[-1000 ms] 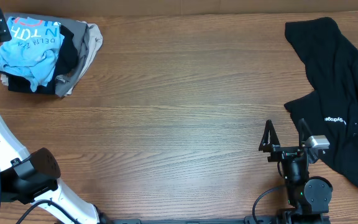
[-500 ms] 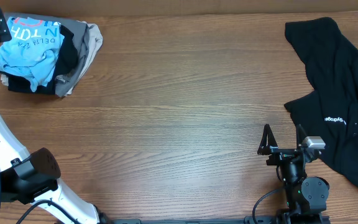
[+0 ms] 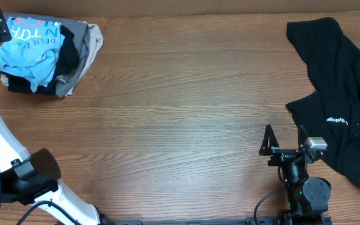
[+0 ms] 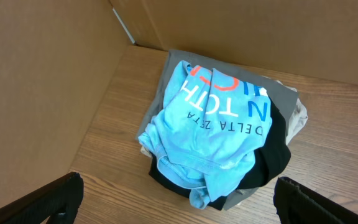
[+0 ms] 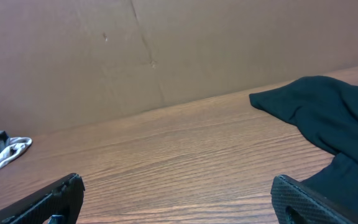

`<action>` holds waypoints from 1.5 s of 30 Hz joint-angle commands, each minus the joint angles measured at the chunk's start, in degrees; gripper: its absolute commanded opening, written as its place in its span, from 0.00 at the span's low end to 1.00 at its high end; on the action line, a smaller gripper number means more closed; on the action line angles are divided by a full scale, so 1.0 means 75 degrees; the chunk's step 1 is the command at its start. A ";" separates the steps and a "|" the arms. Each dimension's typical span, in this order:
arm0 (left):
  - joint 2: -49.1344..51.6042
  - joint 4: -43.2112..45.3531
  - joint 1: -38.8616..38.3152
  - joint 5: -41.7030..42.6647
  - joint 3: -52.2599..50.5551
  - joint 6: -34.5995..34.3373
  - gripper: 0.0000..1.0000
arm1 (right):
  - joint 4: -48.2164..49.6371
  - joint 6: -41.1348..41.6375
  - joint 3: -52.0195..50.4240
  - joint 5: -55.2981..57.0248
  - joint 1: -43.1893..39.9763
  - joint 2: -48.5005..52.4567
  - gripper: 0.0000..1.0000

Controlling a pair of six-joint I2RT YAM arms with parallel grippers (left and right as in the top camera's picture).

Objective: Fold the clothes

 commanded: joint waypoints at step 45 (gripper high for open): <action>-0.4846 0.0032 -0.2623 -0.0017 -0.4538 -0.0079 1.00 | 0.0041 -0.0032 -0.0082 0.0052 -0.0020 -0.0090 1.00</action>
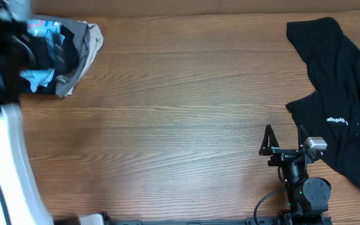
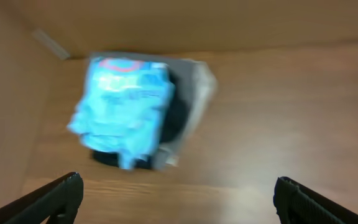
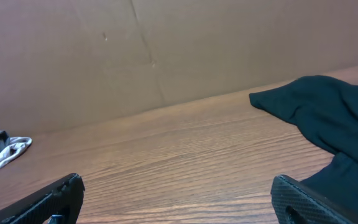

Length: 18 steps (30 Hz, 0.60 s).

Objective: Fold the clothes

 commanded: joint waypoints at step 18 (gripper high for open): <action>-0.6965 0.8294 -0.0309 0.2369 -1.0864 -0.0087 1.00 | 0.0058 -0.0029 -0.0082 0.0052 -0.0023 -0.0090 1.00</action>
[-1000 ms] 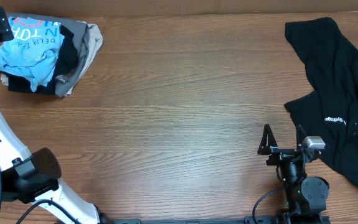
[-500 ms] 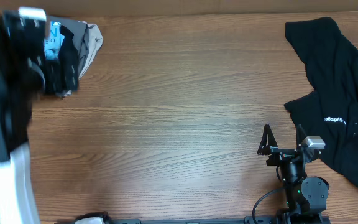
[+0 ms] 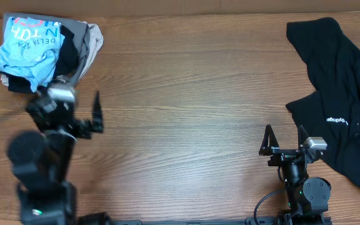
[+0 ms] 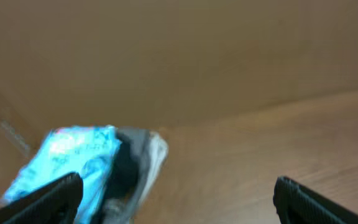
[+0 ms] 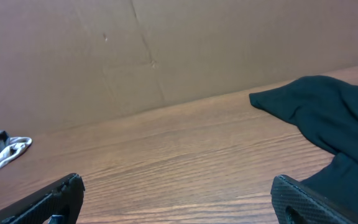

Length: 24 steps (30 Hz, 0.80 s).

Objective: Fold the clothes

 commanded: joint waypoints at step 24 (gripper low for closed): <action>-0.4800 0.1792 -0.0935 -0.0152 -0.5945 -0.0274 1.00 | 0.0058 -0.0029 -0.0082 0.0052 -0.0020 -0.0090 1.00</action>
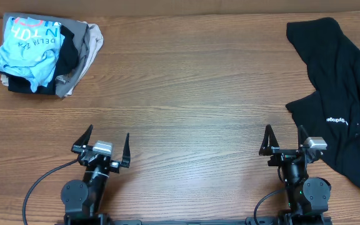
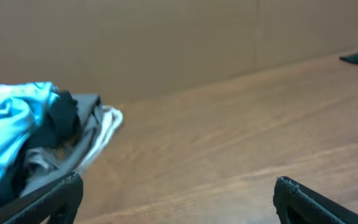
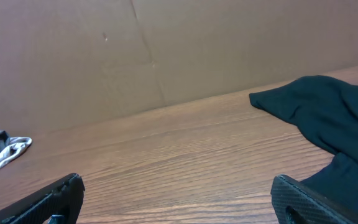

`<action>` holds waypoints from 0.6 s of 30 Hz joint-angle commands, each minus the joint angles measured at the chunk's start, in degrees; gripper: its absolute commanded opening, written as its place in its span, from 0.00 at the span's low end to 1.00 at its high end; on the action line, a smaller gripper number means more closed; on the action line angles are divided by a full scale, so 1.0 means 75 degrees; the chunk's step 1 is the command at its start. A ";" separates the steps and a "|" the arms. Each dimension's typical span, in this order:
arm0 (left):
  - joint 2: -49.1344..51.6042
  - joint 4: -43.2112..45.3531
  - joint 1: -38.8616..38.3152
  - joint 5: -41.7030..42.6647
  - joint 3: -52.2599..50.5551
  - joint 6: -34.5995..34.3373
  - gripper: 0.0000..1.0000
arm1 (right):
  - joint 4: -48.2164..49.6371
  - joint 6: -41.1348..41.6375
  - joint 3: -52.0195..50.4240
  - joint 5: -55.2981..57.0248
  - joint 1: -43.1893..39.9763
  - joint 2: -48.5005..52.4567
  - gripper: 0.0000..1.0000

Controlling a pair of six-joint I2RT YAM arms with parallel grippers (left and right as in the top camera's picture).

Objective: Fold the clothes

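A stack of folded clothes (image 1: pixel 42 53), with a light blue printed shirt on top, lies at the table's far left corner; the same stack (image 2: pixel 36 140) shows in the left wrist view. A black shirt (image 1: pixel 342 106) lies crumpled and spread along the right side, and its edge (image 3: pixel 328 118) shows in the right wrist view. My left gripper (image 1: pixel 103 144) rests low at the front left, open and empty. Open and empty too, my right gripper (image 1: pixel 284 140) sits at the front right, just left of the black shirt.
A brown cardboard wall (image 3: pixel 166 50) stands along the back of the wooden table (image 1: pixel 186 106). Both arm bases sit at the front edge with cables trailing from them.
My left arm has moved from beside the folded stack down to the front left of the table and sits low there, still open. The right arm and both garments are unchanged.
My left gripper was open over the folded stack at the far left corner, the blue shirt lying on top. It then stood nearer the front, away from the stack, and is now parked at the front left. The right gripper stayed open and still throughout.
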 commanded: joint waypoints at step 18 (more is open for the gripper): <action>-0.0720 -0.0516 -0.0149 -0.0341 -0.0093 -0.0242 1.00 | 0.0061 -0.0032 -0.0082 0.0050 -0.0020 -0.0090 1.00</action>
